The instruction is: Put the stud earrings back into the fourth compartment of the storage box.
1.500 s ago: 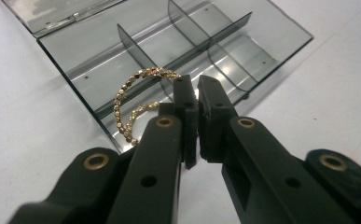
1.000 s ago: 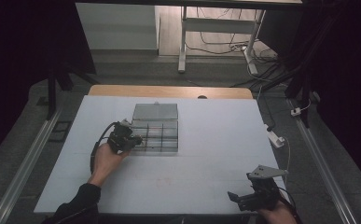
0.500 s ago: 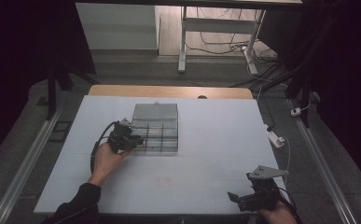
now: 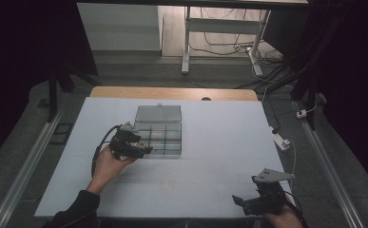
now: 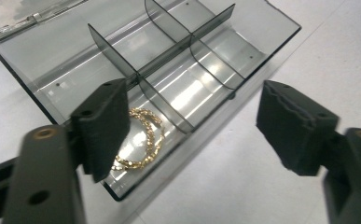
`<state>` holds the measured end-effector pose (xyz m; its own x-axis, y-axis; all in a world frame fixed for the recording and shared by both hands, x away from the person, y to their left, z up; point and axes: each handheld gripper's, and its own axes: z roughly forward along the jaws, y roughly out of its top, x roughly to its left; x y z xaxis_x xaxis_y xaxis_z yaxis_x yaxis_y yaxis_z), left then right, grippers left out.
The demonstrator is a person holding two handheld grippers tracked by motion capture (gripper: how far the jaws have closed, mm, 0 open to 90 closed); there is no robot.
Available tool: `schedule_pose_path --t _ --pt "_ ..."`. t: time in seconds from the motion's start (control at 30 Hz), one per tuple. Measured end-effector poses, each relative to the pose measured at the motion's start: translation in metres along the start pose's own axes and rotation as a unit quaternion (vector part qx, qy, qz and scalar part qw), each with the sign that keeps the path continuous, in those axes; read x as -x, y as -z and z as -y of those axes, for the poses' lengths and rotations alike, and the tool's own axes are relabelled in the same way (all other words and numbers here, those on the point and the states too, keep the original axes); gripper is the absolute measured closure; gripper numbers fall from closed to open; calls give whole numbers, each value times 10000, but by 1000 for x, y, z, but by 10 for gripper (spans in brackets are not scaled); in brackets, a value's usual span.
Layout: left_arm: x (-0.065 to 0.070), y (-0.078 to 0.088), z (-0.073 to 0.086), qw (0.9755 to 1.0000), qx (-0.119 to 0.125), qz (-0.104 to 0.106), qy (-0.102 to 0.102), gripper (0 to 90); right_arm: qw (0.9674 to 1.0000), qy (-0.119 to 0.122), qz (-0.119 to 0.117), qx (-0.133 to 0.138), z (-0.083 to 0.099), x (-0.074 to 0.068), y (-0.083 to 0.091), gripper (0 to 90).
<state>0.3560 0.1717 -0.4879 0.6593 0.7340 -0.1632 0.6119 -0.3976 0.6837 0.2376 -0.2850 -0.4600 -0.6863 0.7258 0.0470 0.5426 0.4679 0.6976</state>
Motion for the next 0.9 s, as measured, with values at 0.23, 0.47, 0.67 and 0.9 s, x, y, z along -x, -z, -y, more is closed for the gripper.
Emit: schedule_pose_path --t 0.23,0.47,0.67,0.9 --pt "4 14 3 9994 150 296 105 165 10000 3 -2 10 0 0 0 11" --pt "13 24 7 9991 139 396 13 81 10000 24 4 11 0 -1 0 11" --pt "21 39 12 9984 265 500 -11 31 10000 12 5 24 0 0 1 11" --pt "28 56 24 9977 373 565 -35 10 10000 31 14 10 0 -1 0 10"
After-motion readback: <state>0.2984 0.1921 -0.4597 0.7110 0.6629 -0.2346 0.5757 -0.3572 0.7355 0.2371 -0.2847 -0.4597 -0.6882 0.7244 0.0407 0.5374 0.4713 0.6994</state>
